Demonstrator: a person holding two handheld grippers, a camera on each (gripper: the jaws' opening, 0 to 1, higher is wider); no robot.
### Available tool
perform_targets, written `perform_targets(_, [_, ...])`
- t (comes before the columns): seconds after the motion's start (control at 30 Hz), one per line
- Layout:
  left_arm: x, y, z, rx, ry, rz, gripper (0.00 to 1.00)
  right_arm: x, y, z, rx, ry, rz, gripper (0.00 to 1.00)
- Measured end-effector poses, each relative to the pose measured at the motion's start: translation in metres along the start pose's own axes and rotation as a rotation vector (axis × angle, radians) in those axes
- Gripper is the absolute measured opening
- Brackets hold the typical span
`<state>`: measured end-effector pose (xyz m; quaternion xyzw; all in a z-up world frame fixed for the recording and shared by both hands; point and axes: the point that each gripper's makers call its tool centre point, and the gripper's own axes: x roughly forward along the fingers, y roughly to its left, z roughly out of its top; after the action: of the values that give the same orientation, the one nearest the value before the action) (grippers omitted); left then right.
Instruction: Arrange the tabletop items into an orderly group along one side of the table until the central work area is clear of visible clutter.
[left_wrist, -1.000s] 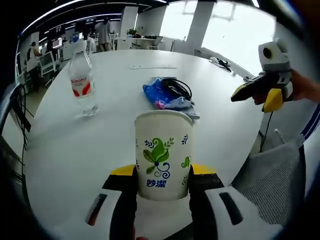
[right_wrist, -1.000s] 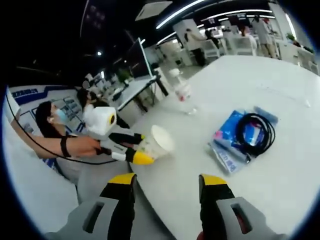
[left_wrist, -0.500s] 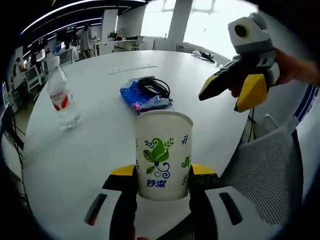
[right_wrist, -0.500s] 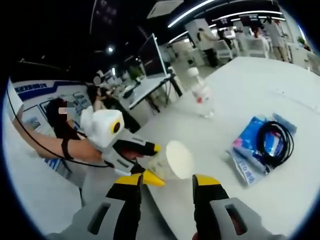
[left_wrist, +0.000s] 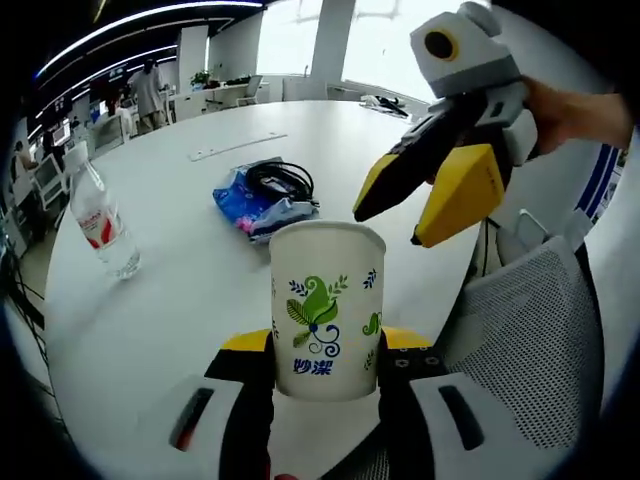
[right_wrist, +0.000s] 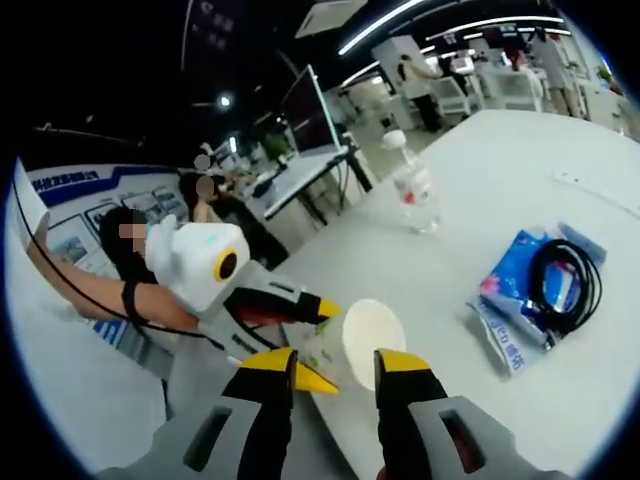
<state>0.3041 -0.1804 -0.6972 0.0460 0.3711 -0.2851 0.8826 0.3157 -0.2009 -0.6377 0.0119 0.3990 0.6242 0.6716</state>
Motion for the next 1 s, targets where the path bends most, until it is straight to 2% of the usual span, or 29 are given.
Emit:
perform_targets(0.27, [-0.001, -0.005, 0.006, 0.098, 0.011, -0.015, 0.39, 0.003, 0.001, -0.004, 0.005, 0.009, 0.012, 0.27])
perform_targets(0.4, [-0.002, -0.008, 0.01, 0.143, 0.012, -0.027, 0.39, 0.003, 0.003, -0.004, 0.016, -0.003, 0.025, 0.2])
perform_targets(0.67, [0.0, -0.01, 0.017, 0.227, 0.025, -0.048, 0.39, 0.003, 0.005, -0.004, 0.031, -0.015, 0.04, 0.14])
perform_targets(0.83, [-0.001, -0.009, 0.02, 0.253, 0.026, -0.055, 0.39, 0.002, 0.006, -0.001, 0.042, -0.033, 0.049, 0.09])
perform_targets(1.0, [0.0, -0.011, 0.018, 0.294, 0.048, -0.073, 0.39, 0.001, 0.011, -0.001, 0.06, -0.04, 0.078, 0.05])
